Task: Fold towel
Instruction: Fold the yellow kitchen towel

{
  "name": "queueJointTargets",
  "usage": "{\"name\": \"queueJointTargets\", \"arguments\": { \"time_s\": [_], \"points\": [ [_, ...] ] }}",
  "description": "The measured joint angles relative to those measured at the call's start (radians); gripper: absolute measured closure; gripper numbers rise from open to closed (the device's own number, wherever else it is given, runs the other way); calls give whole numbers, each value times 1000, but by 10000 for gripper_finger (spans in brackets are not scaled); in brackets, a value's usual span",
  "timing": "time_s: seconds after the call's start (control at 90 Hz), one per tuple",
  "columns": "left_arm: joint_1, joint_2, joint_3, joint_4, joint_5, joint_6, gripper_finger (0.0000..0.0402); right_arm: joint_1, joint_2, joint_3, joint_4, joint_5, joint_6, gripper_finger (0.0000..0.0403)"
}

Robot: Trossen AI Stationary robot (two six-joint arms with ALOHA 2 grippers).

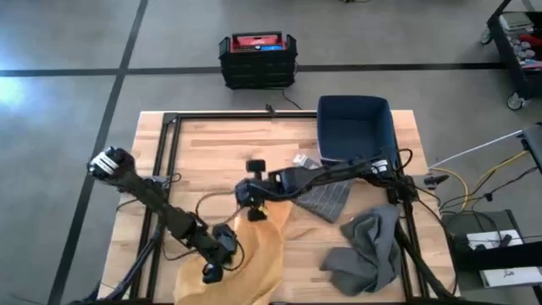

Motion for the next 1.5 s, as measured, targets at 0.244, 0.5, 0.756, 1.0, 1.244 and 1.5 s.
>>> {"name": "queueJointTargets", "arguments": {
  "time_s": [0.244, 0.5, 0.756, 1.0, 1.244, 1.5],
  "points": [
    [-47, -232, 54, -314, -472, -12, 362, 42, 0, -9, -34, 85, 43, 403],
    [4, -313, -152, -154, -605, 33, 246, 52, 0, -5, -36, 87, 44, 403],
    [114, -246, -362, 303, -604, 210, 193, 52, 0, 5, -34, 86, 51, 403],
    [258, -161, -404, 457, -548, 313, 274, 52, 0, 5, -34, 86, 51, 403],
    [288, -202, -260, 39, -546, 251, 394, 53, -1, 5, -43, 84, 67, 403],
    [252, -287, 116, -905, -696, -183, 401, 45, -35, 6, -64, 88, 161, 367]
  ]
}}
